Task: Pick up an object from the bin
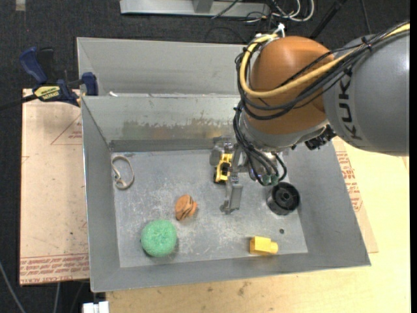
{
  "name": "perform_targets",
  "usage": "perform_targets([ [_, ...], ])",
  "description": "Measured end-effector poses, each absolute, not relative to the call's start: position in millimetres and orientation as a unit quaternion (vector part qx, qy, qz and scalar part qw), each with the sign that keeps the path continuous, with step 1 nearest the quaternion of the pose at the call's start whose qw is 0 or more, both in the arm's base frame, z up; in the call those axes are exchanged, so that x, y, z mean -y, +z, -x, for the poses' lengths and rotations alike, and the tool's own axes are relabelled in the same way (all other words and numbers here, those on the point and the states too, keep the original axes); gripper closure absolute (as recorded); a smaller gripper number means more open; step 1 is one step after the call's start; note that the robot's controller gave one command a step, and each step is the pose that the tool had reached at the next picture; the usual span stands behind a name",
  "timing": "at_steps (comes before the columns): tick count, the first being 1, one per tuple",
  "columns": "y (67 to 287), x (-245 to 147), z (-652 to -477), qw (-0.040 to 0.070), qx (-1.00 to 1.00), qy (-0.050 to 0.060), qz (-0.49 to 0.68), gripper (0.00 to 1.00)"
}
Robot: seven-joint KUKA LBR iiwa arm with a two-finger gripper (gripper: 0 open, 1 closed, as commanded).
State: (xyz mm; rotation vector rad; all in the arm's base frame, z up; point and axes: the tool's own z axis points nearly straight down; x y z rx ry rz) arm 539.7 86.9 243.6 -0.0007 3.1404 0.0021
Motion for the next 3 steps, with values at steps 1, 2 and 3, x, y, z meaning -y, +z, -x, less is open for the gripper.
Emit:
perform_targets([
  [1,207,-93,-546.8,0.005,-0.996,0.001,0.086,0.00],
  [2,158,-129,-539.7,-0.001,-0.976,0.001,0.216,0.00],
  [3,153,-117,-557.3,0.002,-0.963,0.001,0.270,0.00],
])
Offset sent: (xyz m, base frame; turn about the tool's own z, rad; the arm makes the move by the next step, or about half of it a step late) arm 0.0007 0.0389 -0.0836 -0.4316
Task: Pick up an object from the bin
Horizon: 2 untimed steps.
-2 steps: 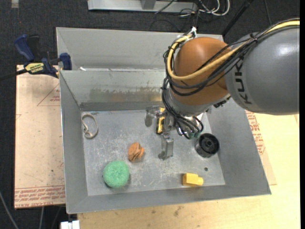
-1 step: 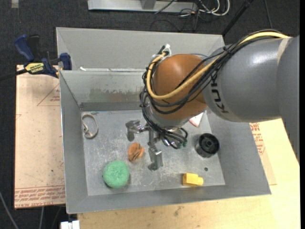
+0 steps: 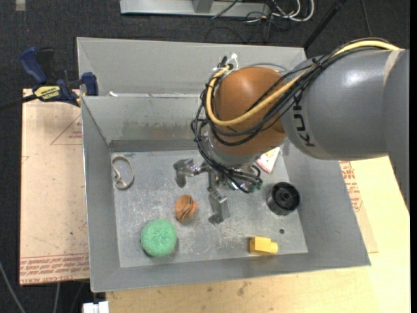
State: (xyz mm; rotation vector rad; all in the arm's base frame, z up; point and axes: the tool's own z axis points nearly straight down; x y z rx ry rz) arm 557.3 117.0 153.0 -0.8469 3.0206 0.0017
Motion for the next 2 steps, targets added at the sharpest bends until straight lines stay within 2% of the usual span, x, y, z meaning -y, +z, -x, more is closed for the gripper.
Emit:
perform_targets([
  [1,69.0,-121.5,-562.1,0.001,-0.971,0.001,0.238,0.00],
  [2,69.8,-120.7,-566.2,0.001,-0.957,0.001,0.290,1.00],
])
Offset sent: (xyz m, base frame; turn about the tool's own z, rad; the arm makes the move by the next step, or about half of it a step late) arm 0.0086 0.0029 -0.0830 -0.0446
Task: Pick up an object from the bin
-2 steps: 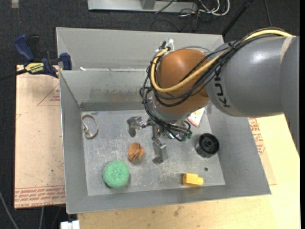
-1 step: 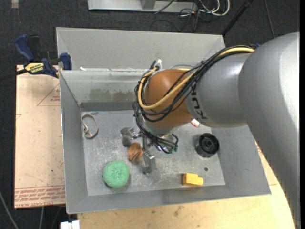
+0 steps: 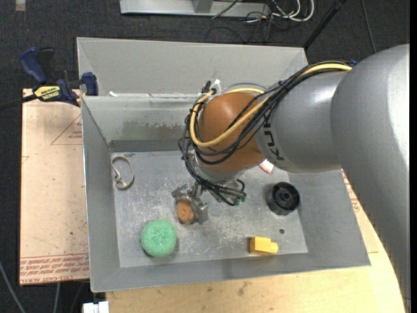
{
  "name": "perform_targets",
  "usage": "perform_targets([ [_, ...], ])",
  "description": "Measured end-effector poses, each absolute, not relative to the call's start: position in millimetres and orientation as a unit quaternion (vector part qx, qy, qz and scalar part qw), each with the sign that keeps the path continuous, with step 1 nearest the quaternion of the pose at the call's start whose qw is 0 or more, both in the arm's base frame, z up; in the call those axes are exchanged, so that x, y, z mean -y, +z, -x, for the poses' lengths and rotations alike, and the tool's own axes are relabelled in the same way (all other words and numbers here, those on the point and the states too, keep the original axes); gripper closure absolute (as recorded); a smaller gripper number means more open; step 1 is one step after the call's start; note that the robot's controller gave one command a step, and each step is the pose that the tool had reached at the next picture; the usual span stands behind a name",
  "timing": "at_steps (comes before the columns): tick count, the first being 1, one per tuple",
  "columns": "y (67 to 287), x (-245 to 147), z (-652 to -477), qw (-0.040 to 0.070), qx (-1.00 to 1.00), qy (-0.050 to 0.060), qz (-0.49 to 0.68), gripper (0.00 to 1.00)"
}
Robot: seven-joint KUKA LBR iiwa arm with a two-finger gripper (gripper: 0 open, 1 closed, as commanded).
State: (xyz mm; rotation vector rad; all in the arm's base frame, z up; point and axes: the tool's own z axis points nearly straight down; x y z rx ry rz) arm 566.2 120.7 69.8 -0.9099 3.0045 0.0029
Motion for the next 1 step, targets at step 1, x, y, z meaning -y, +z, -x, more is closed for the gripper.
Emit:
perform_targets([
  [1,69.8,-120.7,-566.2,0.001,-0.957,0.001,0.290,1.00],
])
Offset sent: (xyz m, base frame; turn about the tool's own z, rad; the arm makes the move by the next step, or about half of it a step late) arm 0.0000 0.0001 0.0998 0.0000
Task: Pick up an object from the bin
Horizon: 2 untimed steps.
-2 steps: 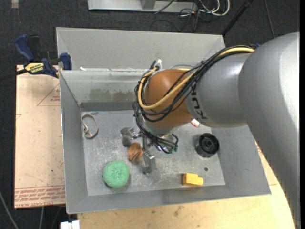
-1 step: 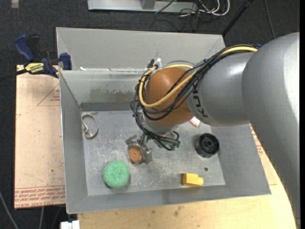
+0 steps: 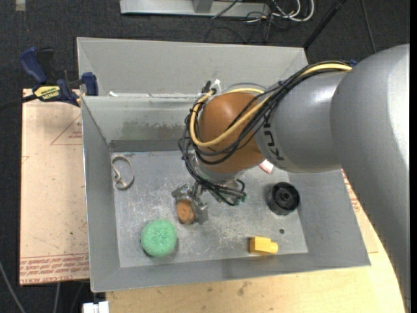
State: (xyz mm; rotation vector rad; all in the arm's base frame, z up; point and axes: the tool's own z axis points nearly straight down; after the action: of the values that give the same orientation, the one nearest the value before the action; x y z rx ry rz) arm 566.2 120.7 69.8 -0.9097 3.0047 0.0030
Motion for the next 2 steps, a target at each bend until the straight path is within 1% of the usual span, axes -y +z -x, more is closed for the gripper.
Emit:
perform_targets([
  [1,74,-120,-564.5,-0.002,-0.957,0.001,0.290,1.00],
  [2,96,-121,-563.5,-0.003,-0.957,0.001,0.289,1.00],
])
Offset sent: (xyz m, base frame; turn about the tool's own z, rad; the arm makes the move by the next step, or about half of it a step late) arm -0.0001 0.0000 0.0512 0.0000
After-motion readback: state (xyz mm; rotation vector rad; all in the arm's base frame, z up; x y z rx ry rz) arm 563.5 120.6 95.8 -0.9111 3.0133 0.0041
